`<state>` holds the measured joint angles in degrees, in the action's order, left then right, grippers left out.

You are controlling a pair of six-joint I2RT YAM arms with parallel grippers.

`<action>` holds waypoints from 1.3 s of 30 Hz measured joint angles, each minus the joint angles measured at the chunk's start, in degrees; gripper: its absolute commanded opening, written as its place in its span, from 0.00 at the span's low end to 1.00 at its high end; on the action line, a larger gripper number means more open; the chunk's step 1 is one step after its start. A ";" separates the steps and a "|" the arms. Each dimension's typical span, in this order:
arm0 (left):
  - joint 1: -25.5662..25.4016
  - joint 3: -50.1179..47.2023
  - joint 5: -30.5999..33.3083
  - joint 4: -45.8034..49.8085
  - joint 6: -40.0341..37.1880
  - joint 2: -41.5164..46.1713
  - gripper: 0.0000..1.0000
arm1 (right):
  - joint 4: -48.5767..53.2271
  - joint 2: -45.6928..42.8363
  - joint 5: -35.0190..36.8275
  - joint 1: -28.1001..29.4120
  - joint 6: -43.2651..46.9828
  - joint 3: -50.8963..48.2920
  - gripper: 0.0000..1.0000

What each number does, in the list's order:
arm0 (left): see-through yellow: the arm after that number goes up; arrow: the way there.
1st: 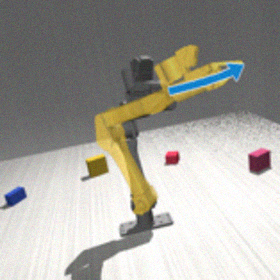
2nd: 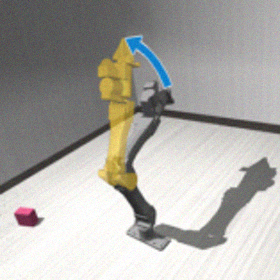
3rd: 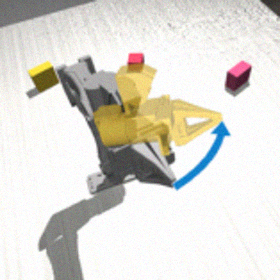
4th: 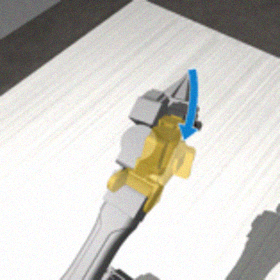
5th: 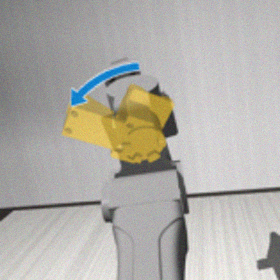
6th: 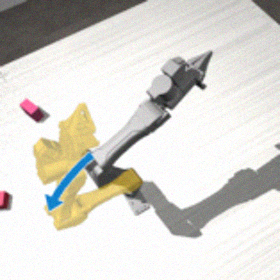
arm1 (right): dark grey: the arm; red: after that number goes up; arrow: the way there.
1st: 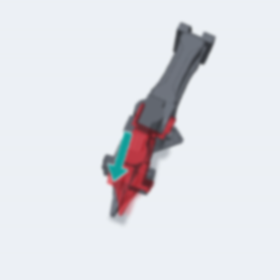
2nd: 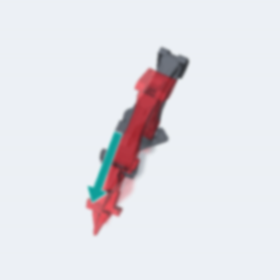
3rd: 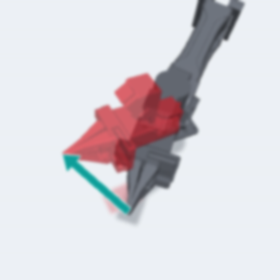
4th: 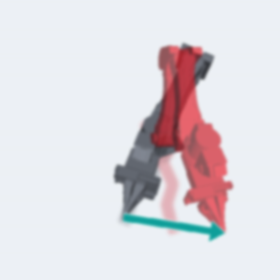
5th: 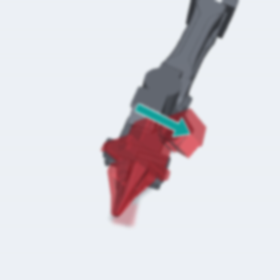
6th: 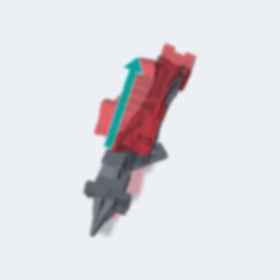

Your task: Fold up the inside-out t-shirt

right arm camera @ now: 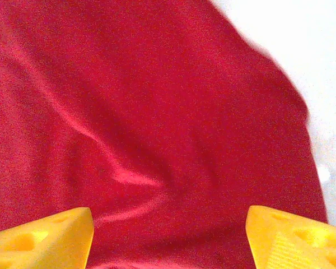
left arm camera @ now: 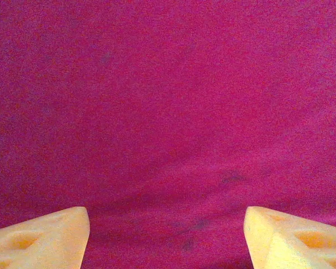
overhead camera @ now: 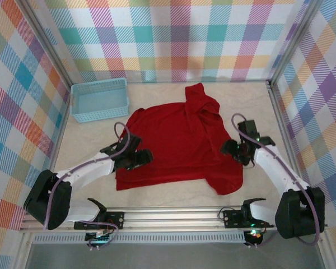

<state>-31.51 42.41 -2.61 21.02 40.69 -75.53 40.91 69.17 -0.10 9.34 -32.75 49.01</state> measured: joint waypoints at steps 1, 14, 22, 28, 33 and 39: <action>0.28 3.43 0.13 0.79 -0.50 -1.33 0.73 | -0.17 1.81 -0.24 0.17 0.72 3.50 0.73; 5.42 27.28 -0.48 -0.52 -3.69 -29.83 0.73 | -3.78 46.21 -6.10 5.73 8.92 43.01 0.60; 6.36 22.45 -0.50 -3.69 -3.48 -30.86 0.73 | -1.77 54.84 -5.73 2.14 7.48 44.54 0.52; 6.69 15.82 -0.74 -10.01 -2.71 -26.64 0.74 | -2.25 48.15 -0.04 -8.41 4.90 36.48 0.52; 6.71 12.79 -1.03 -12.15 -2.36 -24.41 0.74 | -2.16 45.07 2.78 -9.49 4.85 35.78 0.53; 6.84 14.69 -2.05 -7.48 -2.54 -23.67 0.74 | -1.68 43.15 3.15 -1.53 6.69 40.33 0.53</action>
<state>-24.67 57.10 -4.67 13.54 38.15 -99.20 39.22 112.31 3.05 7.81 -26.06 89.34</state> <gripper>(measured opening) 0.740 0.532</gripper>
